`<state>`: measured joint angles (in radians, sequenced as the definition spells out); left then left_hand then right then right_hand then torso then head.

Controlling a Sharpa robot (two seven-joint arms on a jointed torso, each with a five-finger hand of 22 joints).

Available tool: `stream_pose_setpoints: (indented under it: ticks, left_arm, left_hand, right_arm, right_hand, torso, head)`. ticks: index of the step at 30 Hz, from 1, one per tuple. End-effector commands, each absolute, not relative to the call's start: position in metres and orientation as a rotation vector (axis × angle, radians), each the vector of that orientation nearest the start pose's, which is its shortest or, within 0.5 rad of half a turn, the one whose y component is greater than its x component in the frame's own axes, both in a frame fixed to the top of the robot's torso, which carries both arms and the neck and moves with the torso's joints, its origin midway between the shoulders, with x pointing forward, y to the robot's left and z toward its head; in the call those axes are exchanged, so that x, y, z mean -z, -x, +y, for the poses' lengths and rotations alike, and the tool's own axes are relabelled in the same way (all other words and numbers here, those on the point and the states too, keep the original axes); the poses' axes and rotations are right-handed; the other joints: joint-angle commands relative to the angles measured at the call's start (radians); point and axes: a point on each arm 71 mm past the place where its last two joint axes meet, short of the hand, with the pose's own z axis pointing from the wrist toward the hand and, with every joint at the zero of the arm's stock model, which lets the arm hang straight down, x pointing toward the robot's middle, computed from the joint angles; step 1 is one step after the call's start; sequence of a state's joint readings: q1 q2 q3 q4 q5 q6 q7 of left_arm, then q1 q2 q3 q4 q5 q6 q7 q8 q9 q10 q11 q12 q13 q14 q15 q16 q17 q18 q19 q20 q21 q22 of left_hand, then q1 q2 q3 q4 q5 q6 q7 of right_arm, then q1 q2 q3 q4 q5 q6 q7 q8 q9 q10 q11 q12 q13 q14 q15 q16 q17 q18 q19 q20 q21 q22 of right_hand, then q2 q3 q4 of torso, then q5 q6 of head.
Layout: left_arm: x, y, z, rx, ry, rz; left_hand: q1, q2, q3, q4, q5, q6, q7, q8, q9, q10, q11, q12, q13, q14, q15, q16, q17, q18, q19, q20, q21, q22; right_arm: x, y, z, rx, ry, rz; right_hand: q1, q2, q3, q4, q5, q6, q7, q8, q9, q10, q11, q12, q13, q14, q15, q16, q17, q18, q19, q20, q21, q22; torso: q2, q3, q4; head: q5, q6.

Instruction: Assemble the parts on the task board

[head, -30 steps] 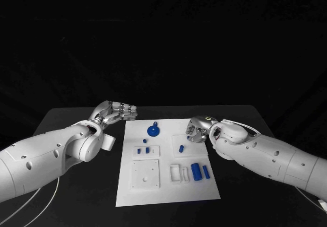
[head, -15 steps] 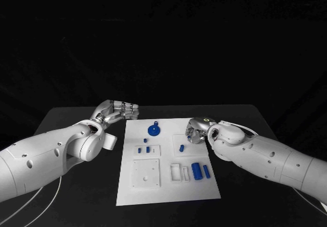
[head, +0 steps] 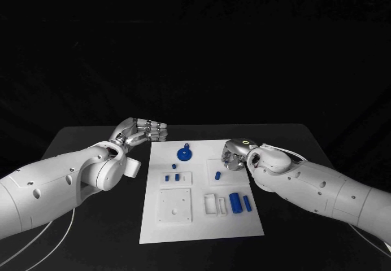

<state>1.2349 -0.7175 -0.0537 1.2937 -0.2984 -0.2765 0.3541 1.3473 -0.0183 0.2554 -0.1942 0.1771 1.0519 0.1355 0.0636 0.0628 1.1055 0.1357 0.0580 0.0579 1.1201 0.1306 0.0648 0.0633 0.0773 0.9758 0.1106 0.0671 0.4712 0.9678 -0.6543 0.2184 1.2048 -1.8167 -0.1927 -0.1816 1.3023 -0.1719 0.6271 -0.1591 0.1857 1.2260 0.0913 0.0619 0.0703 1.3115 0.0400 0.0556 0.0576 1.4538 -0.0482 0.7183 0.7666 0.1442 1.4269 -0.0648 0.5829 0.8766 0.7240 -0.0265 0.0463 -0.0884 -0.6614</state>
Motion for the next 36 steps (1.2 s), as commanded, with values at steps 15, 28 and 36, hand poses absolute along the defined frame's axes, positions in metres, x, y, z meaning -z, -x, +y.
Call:
stream_pose_setpoints:
  ticks: [15, 28, 36]
  left_arm:
    - [0.1765, -0.5329, 0.2075, 1.397, 0.796, 1.506]
    - [0.1770, -0.5333, 0.2090, 1.389, 0.800, 1.507]
    - [0.1772, -0.5338, 0.2101, 1.385, 0.802, 1.507]
  left_hand:
    - [0.000, 0.008, -0.013, -0.001, -0.002, -0.002, 0.009, 0.000, -0.001, -0.014, 0.004, 0.000, 0.000, -0.007, 0.002, -0.004, 0.000, 0.007, 0.003, 0.003, 0.002, -0.016]
    - [0.002, 0.009, -0.021, -0.001, -0.003, -0.004, 0.009, 0.000, -0.001, -0.018, 0.005, 0.000, 0.000, -0.008, 0.003, -0.004, 0.000, 0.008, 0.006, 0.004, 0.004, -0.038]
    - [0.004, 0.010, -0.022, -0.001, -0.002, -0.006, 0.010, 0.000, -0.001, -0.022, 0.007, 0.000, 0.000, -0.007, 0.002, -0.004, 0.001, 0.008, 0.009, 0.003, 0.005, -0.046]
  right_arm:
    - [0.2554, -0.5214, -0.2123, -0.238, 0.246, 1.728]
    - [0.2539, -0.5199, -0.2118, -0.244, 0.240, 1.725]
    - [0.2536, -0.5193, -0.2119, -0.242, 0.243, 1.723]
  right_hand:
    - [-0.029, 0.006, 0.022, -0.035, -0.014, 0.003, -0.001, 0.000, -0.004, 0.007, -0.002, 0.004, 0.004, -0.001, -0.005, 0.007, 0.004, 0.010, -0.014, -0.011, -0.002, 0.068]
    - [-0.022, -0.041, 0.031, -0.013, -0.001, -0.050, 0.012, 0.001, -0.004, -0.043, 0.014, 0.004, 0.003, -0.003, 0.002, 0.010, 0.005, 0.026, -0.001, -0.001, -0.035, 0.082]
    - [-0.013, -0.033, 0.046, -0.025, 0.016, -0.029, 0.008, 0.001, -0.004, -0.022, 0.009, 0.004, 0.004, -0.005, -0.002, 0.012, 0.007, 0.024, -0.001, -0.005, -0.039, 0.119]
  torso:
    - [0.000, -0.0003, -0.0004]
    - [0.000, 0.0009, -0.0006]
    - [0.000, 0.0004, -0.0001]
  head:
    - [-0.002, -0.002]
    - [-0.005, -0.001]
    - [-0.006, 0.001]
